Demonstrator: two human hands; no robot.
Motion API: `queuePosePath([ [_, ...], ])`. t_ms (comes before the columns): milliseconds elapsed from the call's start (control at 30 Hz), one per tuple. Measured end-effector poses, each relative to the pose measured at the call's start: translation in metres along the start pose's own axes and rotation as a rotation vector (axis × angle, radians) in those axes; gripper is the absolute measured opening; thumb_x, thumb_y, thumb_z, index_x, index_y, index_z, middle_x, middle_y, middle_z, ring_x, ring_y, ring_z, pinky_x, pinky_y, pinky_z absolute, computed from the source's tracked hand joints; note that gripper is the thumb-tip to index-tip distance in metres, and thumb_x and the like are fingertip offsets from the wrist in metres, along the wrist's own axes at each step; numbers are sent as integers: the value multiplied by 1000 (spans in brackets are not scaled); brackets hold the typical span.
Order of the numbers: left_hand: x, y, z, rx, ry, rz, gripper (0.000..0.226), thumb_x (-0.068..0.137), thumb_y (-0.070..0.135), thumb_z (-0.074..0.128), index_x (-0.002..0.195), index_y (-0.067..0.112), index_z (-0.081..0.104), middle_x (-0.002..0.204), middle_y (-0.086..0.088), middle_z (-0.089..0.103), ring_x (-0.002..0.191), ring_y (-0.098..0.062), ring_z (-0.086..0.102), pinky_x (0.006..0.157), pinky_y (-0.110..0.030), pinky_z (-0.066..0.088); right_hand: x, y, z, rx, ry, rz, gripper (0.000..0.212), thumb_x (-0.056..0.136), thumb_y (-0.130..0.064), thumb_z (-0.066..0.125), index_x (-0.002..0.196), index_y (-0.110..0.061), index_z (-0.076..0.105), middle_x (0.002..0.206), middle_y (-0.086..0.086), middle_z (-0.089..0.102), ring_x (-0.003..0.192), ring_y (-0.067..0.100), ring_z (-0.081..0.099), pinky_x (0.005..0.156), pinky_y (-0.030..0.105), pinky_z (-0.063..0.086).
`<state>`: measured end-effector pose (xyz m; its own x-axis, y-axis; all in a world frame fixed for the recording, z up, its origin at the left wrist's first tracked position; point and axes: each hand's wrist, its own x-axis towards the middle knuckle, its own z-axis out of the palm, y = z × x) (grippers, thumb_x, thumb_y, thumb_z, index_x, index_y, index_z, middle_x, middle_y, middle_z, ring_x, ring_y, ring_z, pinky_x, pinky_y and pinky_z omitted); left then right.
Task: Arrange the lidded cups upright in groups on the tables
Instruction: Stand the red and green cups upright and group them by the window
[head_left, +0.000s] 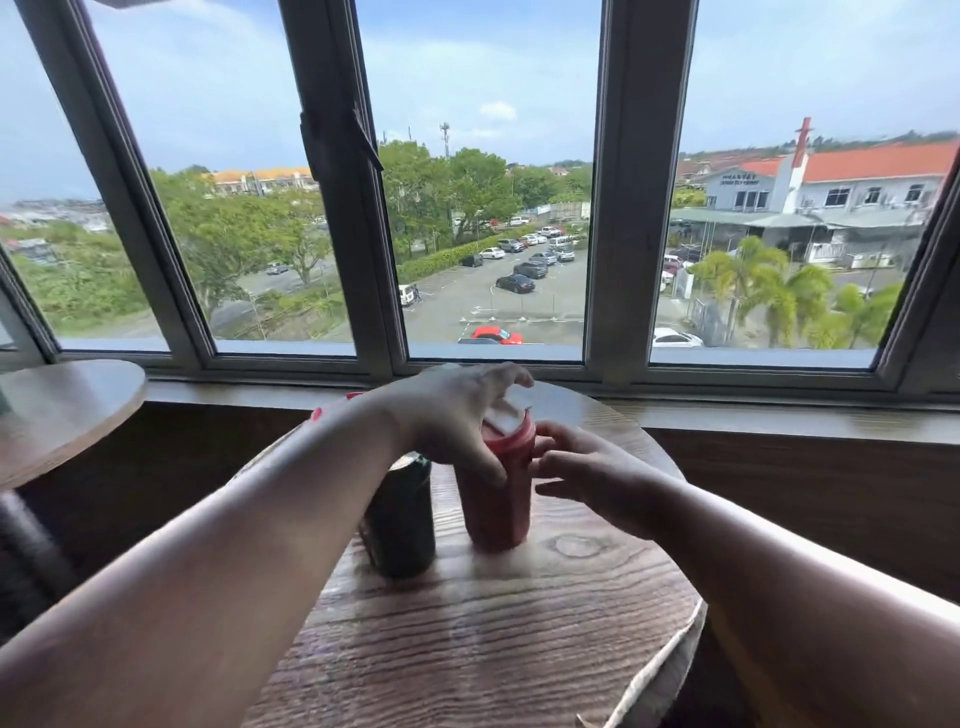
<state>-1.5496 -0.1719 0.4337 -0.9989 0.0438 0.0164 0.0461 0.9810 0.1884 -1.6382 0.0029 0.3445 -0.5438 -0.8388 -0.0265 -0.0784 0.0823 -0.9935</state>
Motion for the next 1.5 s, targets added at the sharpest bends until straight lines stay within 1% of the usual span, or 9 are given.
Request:
queuePosePath([
  [200, -1, -13, 0, 0, -24, 10, 108, 59, 39, 93, 146, 42, 31, 142, 7, 51, 112, -6, 50, 63, 4, 33, 9, -6, 12, 87, 63, 8, 15, 97, -30, 56, 109, -21, 61, 107, 4, 65, 101, 21, 58, 93, 34, 44],
  [333, -2, -15, 3, 36, -16, 27, 111, 56, 45, 93, 147, 45, 29, 145, 10, 49, 127, -10, 48, 92, -14, 32, 14, -8, 16, 31, 107, 4, 9, 98, -27, 56, 103, -20, 56, 99, 3, 64, 90, 17, 57, 83, 30, 46],
  [433, -1, -22, 3, -11, -43, 39, 107, 58, 47, 92, 145, 44, 31, 142, 11, 50, 124, -9, 48, 94, -17, 35, 16, -11, 15, -16, 105, 20, 9, 95, -26, 61, 100, -20, 55, 99, 7, 63, 92, 19, 57, 81, 31, 45],
  [633, 0, -50, -22, -243, 8, 102, 59, 80, 54, 74, 132, 35, 53, 124, 12, 61, 109, -1, 60, 86, -14, 45, 31, -30, 11, -138, 170, 36, 27, 98, -42, 53, 102, -16, 61, 93, 4, 62, 84, 18, 58, 77, 33, 44],
  [833, 27, -119, -53, -242, 171, 111, 29, 87, 39, 74, 114, 33, 64, 109, 13, 68, 92, 2, 65, 75, -17, 50, 83, -56, -3, -408, 315, 73, 30, 100, -32, 53, 107, -6, 66, 104, 17, 68, 85, 22, 61, 72, 32, 49],
  [1000, 72, -177, -45, -83, 26, 169, 37, 81, 33, 81, 115, 28, 67, 104, 11, 71, 90, -2, 67, 82, -26, 55, 129, -57, -12, -837, 309, 126, 21, 92, -24, 66, 107, -10, 70, 98, 4, 69, 87, 18, 64, 76, 30, 52],
  [1133, 104, -207, -25, 72, -33, 276, 54, 76, 36, 84, 125, 32, 62, 120, 10, 67, 105, -9, 63, 95, -31, 52, 158, -50, -15, -1087, 234, 252, 28, 90, -32, 68, 117, -23, 65, 109, -2, 70, 90, 14, 64, 81, 27, 49],
  [1300, 137, -222, 3, 206, -21, 436, 78, 76, 42, 83, 143, 33, 46, 144, 7, 52, 129, -16, 50, 106, -33, 41, 184, -54, -20, -1132, 210, 350, 41, 89, -32, 70, 128, -23, 59, 112, -4, 69, 94, 14, 65, 82, 30, 51],
  [1500, 163, -225, 25, 305, 29, 561, 82, 74, 47, 82, 144, 35, 43, 145, 9, 50, 130, -16, 48, 101, -35, 44, 201, -57, -14, -1199, 133, 471, 41, 89, -30, 70, 128, -23, 59, 117, -5, 69, 97, 14, 64, 85, 29, 49],
])
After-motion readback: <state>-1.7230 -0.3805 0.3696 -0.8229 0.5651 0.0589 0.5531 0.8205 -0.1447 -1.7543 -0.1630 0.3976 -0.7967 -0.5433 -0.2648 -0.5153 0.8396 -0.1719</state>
